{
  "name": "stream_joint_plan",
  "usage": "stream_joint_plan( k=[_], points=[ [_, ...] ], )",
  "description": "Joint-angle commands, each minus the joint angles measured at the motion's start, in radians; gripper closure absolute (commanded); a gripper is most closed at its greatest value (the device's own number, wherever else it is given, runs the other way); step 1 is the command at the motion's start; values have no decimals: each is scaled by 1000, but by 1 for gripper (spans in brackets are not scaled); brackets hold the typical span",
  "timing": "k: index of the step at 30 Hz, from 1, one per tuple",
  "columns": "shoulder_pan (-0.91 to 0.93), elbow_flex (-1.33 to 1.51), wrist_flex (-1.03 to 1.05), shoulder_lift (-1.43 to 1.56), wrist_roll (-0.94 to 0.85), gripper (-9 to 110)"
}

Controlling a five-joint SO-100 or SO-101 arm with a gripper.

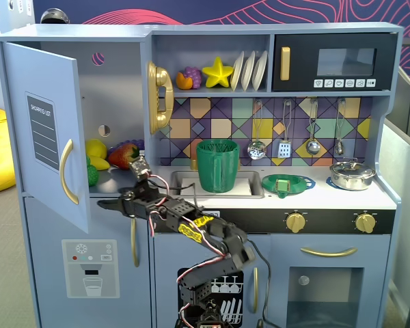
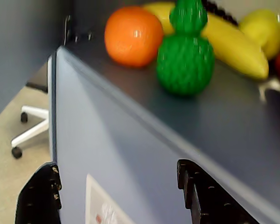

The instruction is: Pick up the green pineapple from the left cabinet and place it in the green recipient

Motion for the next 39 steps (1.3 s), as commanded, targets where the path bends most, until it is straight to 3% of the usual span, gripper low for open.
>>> stream_joint_plan(
  k=[1,14,29,39],
  points=[
    [25,-124,-80,-83,3,74],
    [114,-272,-308,-348,6,71],
    [61,-276,-365,-405,-40,74],
    [110,-325,-310,-434,63,72]
  ],
)
